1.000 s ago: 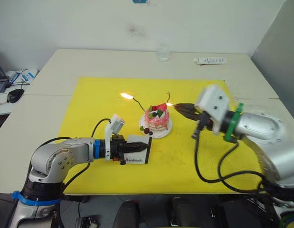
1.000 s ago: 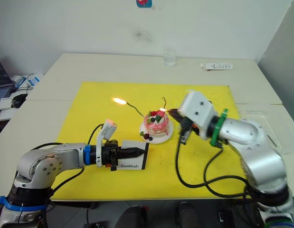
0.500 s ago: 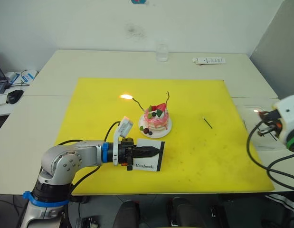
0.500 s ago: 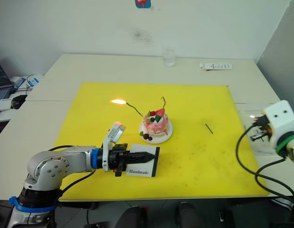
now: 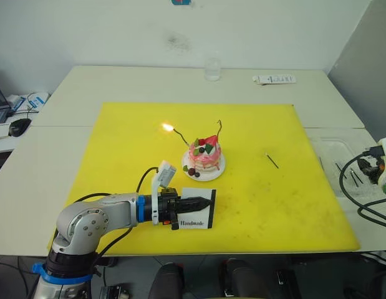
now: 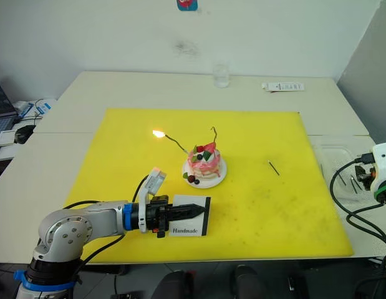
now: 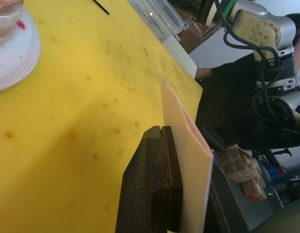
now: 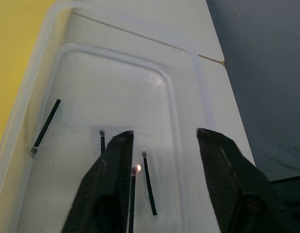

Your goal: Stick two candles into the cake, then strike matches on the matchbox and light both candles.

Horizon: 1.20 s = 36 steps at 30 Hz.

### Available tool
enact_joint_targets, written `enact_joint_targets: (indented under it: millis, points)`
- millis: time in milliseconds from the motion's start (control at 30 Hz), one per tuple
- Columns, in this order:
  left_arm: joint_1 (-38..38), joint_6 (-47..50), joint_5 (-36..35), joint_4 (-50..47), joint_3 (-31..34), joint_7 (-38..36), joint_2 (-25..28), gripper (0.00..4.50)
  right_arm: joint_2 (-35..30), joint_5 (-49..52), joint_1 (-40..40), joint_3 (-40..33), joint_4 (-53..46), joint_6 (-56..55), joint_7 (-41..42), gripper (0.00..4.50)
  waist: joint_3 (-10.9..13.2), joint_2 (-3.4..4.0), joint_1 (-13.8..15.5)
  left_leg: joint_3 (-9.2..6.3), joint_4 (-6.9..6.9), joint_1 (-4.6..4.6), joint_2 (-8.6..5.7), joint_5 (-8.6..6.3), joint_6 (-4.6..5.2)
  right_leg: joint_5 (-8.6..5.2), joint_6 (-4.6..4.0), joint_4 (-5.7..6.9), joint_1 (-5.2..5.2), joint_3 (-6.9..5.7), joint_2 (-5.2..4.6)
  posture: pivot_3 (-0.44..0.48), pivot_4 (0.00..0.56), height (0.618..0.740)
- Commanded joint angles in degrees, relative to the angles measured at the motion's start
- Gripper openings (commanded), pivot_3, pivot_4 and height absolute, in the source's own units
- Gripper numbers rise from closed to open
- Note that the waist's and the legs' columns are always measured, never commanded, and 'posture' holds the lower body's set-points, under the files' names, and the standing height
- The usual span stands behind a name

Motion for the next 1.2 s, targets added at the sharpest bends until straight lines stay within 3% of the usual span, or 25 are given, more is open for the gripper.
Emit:
enact_joint_targets:
  millis: [33,100,133,367,533,767,1200]
  points:
    - [0.13,-1.31,-1.36,-1.72,1.10,0.16,-0.37,0.00,-0.20,0.82,-0.64,-2.06,-2.27,-2.10,-1.03,3.62,0.00,0.00,0.00,0.00,0.00,0.00,0.00,0.00,0.00,0.00,0.00,0.00,0.00,0.00,0.00,0.000,0.150,0.740]
    - [0.16,-1.47,-1.29,-1.66,1.15,0.24,-0.33,0.00,0.03,1.51,-0.60,-2.75,-4.19,-4.26,-0.93,4.32,0.00,0.00,-0.03,0.00,0.00,0.01,0.00,0.00,0.00,0.00,0.00,0.01,0.00,0.01,0.00,0.000,0.150,0.740]
    - [0.24,-1.56,-1.24,-1.62,1.26,0.23,-0.24,0.00,-0.03,2.23,-0.45,-3.08,-5.98,-5.35,-0.26,4.46,0.01,0.02,-0.05,0.00,0.00,0.02,0.01,0.00,0.00,0.00,0.00,0.01,0.00,0.00,0.00,0.000,0.150,0.740]
    - [1.95,-1.38,-1.77,-2.32,2.75,-0.45,2.19,0.00,0.62,16.47,2.71,-3.17,-22.43,-6.21,11.73,4.46,0.01,0.05,0.02,-0.07,-0.02,0.01,0.06,0.00,0.00,0.00,0.00,0.00,0.01,-0.07,0.02,0.000,0.150,0.740]
    - [3.12,-1.08,-2.56,-3.09,3.54,-0.55,4.19,0.00,5.48,19.90,4.54,4.38,-26.68,-6.06,10.81,4.46,-0.01,0.01,0.02,-0.05,0.00,0.03,0.07,0.00,0.00,0.00,0.00,0.01,0.03,-0.05,-0.01,0.000,0.150,0.740]
    - [3.18,-0.97,-3.95,-3.92,3.98,0.61,5.22,0.00,12.52,11.23,2.03,15.32,-12.99,-18.26,6.51,4.46,0.01,0.04,0.02,0.01,0.07,0.03,-0.01,0.00,0.00,0.02,0.02,0.01,0.05,-0.02,-0.09,0.000,0.150,0.740]
    - [1.85,-1.11,-4.61,-3.63,3.36,1.64,5.20,0.00,18.24,5.43,-6.83,21.21,8.14,-27.66,4.22,4.46,0.02,0.05,0.00,-0.04,0.01,0.04,0.06,0.00,0.00,0.02,0.00,0.03,0.02,-0.04,-0.01,0.000,0.150,0.740]
